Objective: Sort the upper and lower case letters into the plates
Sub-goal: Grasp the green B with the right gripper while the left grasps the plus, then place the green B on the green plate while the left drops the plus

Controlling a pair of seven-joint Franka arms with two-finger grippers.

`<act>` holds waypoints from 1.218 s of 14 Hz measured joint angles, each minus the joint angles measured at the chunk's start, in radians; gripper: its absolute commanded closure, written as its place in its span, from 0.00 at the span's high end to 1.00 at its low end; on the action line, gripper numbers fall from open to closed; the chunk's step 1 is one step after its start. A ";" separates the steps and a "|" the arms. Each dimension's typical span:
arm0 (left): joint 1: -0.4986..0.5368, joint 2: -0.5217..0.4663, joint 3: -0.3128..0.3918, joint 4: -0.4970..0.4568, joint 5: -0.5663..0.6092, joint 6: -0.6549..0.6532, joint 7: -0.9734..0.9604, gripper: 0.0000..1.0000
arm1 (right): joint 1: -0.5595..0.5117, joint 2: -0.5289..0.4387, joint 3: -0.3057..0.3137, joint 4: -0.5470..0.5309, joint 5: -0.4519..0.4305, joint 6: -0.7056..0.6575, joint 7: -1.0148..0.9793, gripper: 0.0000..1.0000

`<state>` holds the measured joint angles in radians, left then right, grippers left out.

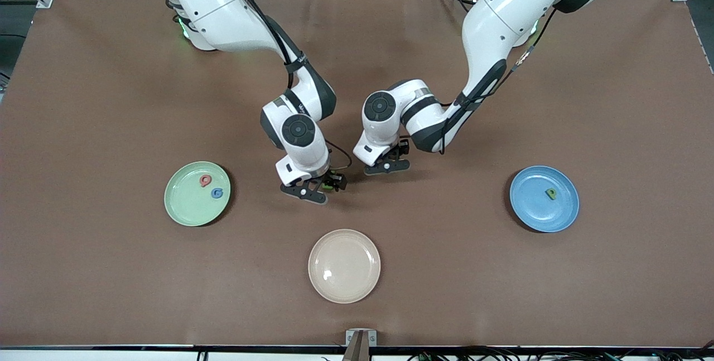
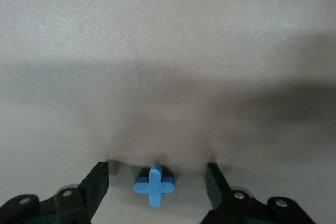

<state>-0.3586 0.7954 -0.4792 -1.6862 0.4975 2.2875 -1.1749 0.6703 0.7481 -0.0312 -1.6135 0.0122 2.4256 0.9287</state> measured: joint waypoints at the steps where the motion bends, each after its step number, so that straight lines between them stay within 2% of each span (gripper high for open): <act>1: 0.000 0.000 0.000 -0.001 0.000 0.001 0.000 0.73 | 0.005 0.006 0.000 0.000 -0.010 0.006 0.000 0.76; 4: -0.001 -0.001 -0.001 -0.003 0.000 0.001 0.000 0.68 | 0.007 0.032 -0.002 0.000 -0.019 0.046 -0.004 0.65; 5: -0.001 -0.002 -0.002 -0.004 0.000 0.001 0.000 0.67 | 0.007 0.033 -0.002 0.000 -0.019 0.047 -0.005 0.59; 8: -0.001 -0.006 -0.002 -0.011 0.000 0.001 -0.009 0.61 | 0.007 0.033 -0.004 0.004 -0.020 0.048 -0.007 0.08; 9: -0.001 -0.009 -0.002 -0.016 0.000 0.001 -0.011 0.58 | 0.007 0.032 -0.004 0.008 -0.019 0.048 -0.006 0.00; 14: 0.002 -0.022 -0.002 -0.031 0.000 -0.005 -0.014 0.38 | -0.007 0.029 -0.016 0.012 -0.019 0.039 -0.007 0.00; 17: 0.004 -0.030 -0.002 -0.037 0.003 -0.010 -0.016 0.32 | -0.070 0.017 -0.023 0.020 -0.019 -0.027 -0.098 0.00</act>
<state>-0.3551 0.7659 -0.4810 -1.7235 0.5004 2.2773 -1.1909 0.6000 0.7650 -0.0542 -1.5935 -0.0067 2.3989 0.8308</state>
